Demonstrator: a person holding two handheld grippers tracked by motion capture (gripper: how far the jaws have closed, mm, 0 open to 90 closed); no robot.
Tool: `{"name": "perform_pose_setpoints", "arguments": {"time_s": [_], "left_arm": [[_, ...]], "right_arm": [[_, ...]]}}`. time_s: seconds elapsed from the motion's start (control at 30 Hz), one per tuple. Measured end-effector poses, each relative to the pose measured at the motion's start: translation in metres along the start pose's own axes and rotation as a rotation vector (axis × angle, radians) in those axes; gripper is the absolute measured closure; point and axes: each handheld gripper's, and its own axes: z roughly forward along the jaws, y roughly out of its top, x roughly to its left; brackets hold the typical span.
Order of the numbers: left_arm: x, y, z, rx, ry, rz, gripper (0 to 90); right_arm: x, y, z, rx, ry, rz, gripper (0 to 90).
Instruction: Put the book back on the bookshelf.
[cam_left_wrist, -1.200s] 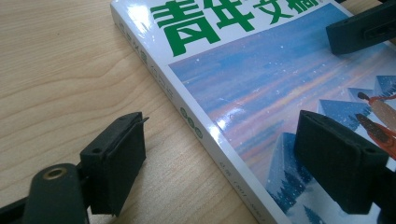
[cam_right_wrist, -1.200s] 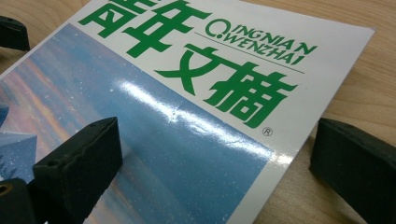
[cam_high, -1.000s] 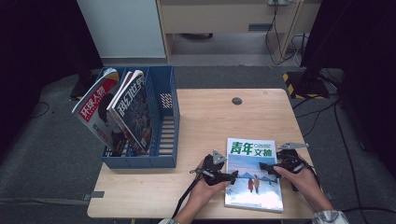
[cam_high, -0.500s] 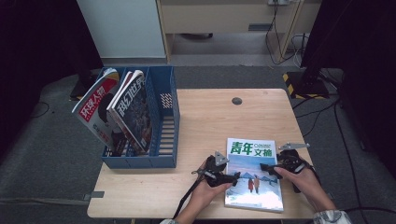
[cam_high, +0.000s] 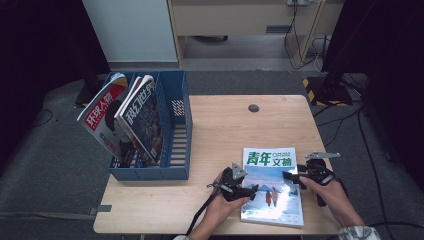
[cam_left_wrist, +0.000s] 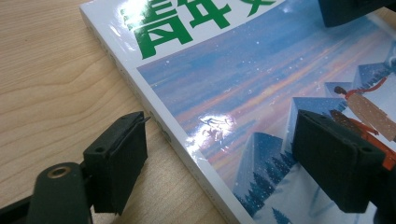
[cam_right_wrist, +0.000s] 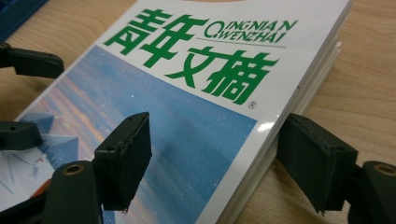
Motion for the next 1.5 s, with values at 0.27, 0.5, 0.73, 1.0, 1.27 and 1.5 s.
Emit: {"name": "perform_pose_setpoints", "arguments": {"time_s": [0.27,0.5,0.73,1.0,1.27,1.5], "left_arm": [[0.000,0.000,0.000,0.000,0.003,0.002,17.8],[-0.001,0.000,0.000,0.000,0.004,0.003,17.7],[-0.001,0.000,0.000,-0.001,0.005,0.004,17.7],[-0.002,0.000,0.000,-0.004,0.012,0.012,17.7],[-0.002,0.000,0.000,-0.004,0.013,0.010,17.7],[-0.001,0.000,0.000,-0.004,0.011,0.011,17.7]], "right_arm": [[0.015,0.005,0.003,-0.006,0.010,-0.056,27.5],[0.020,0.005,0.008,0.031,-0.086,-0.115,18.9],[0.021,0.004,0.013,0.059,-0.100,-0.126,15.2],[0.019,0.002,0.015,0.092,-0.096,-0.106,9.4],[0.015,0.000,0.015,0.122,-0.066,-0.065,7.5],[0.014,-0.002,0.013,0.142,-0.041,-0.056,8.1]]}}
